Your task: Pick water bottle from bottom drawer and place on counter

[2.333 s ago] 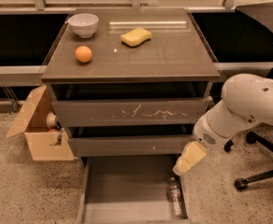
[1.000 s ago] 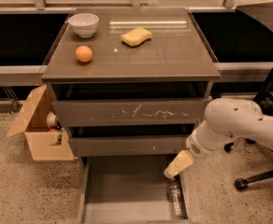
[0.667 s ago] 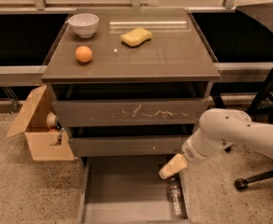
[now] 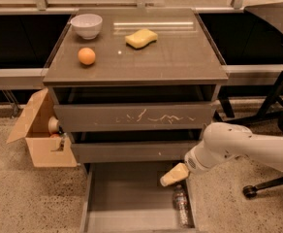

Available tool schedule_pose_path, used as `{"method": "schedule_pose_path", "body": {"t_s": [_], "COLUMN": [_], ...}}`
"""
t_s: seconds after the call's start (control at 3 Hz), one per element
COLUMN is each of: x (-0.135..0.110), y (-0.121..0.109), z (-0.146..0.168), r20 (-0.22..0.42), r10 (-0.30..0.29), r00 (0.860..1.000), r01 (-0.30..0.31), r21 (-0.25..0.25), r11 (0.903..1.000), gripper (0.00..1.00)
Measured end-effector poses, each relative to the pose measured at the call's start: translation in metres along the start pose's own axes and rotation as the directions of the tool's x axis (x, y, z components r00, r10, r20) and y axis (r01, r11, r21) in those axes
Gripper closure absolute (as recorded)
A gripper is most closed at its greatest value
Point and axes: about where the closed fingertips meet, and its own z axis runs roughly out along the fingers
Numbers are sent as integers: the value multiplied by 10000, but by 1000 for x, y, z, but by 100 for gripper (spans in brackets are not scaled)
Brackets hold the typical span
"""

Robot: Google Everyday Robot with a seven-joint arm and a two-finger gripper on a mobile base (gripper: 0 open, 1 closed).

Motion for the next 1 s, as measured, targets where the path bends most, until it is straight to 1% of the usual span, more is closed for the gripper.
{"method": "schedule_pose_path", "body": {"t_s": [0.33,0.67,1.0], "x": [4,14,18], "y": [-13,-37,-52], "z": [23,64,97], "r20": [90,247,183], "r10": [497,1429,2048], "r00": [9987,9894,9786], "r01": [-495,-1403,-2008], "r21": [-257,-839,-1290], "r11": [9984,9865,9711], "gripper": [0,0,0]}}
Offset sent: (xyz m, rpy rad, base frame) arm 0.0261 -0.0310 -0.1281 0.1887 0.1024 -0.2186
